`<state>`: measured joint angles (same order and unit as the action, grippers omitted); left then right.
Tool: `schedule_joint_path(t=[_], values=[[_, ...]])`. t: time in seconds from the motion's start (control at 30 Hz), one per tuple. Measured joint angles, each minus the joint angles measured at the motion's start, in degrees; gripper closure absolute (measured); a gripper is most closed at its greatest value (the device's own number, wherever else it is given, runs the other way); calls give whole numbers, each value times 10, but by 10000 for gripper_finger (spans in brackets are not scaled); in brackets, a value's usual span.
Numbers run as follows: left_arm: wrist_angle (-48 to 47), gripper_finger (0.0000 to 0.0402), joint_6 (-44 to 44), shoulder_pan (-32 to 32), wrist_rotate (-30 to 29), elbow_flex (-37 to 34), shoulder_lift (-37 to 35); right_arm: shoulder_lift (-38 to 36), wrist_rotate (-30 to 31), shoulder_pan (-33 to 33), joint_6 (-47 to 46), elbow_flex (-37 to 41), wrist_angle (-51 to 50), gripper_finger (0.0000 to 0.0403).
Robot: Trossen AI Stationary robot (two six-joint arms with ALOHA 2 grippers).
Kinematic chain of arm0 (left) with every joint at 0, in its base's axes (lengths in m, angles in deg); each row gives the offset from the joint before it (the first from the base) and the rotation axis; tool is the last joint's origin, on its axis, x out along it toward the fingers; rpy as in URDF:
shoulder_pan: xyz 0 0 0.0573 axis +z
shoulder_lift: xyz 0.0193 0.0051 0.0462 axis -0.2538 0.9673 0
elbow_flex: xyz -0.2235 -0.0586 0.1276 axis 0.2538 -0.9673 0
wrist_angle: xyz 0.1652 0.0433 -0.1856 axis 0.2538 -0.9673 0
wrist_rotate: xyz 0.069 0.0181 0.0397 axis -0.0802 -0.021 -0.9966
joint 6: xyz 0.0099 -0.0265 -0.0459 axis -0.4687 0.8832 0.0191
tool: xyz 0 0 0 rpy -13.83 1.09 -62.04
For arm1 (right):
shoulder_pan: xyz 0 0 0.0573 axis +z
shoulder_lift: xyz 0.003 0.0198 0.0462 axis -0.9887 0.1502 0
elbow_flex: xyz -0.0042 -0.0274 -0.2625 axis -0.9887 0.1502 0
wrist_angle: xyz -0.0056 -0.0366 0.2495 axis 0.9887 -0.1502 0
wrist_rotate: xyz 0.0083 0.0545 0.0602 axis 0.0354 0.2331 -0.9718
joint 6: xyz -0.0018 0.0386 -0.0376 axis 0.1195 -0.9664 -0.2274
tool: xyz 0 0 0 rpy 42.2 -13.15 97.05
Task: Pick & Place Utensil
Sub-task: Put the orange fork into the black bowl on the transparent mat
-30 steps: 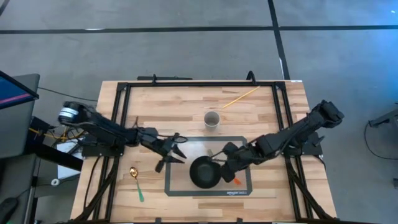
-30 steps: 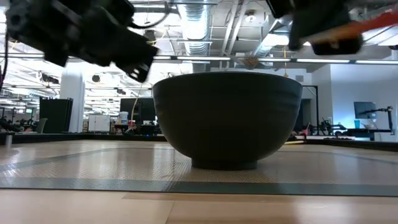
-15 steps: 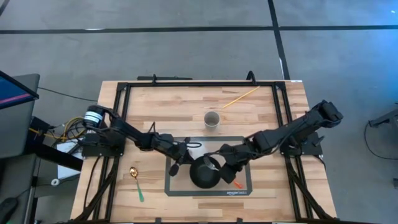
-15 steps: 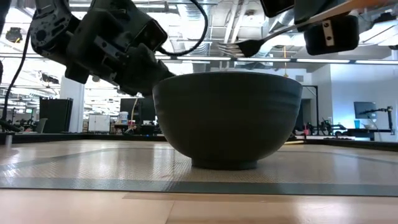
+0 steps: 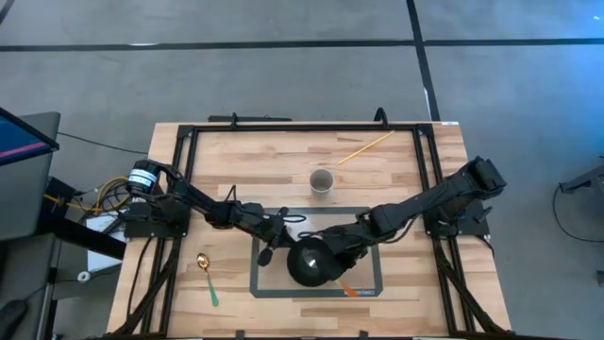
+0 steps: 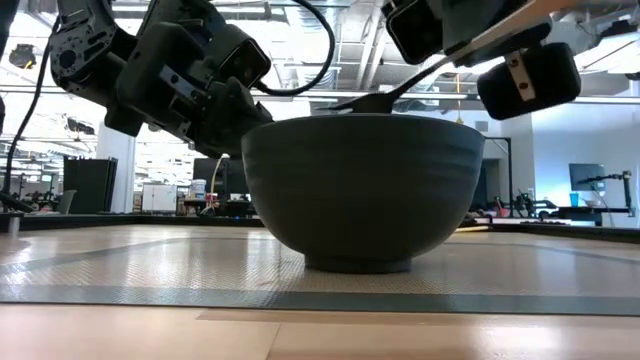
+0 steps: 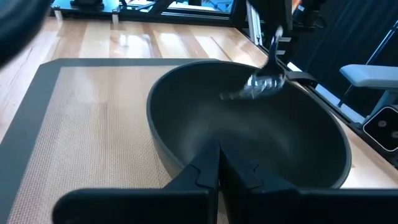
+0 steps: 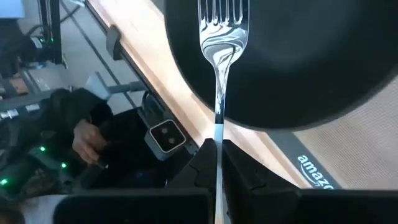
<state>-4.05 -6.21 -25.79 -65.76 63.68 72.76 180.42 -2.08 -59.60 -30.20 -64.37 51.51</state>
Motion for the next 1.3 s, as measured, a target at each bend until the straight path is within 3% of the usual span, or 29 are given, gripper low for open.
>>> schedule_joint_path(t=[0.43,0.7,1.3], values=[[0,395,-1,6,-2,-1,0,22,-46,-3,-14,-4,-9,400],[2,393,-1,6,-2,0,0,82,-135,-19,-27,-3,47,390],[1,394,-1,6,-2,0,-1,85,-141,-64,25,-3,50,366]])
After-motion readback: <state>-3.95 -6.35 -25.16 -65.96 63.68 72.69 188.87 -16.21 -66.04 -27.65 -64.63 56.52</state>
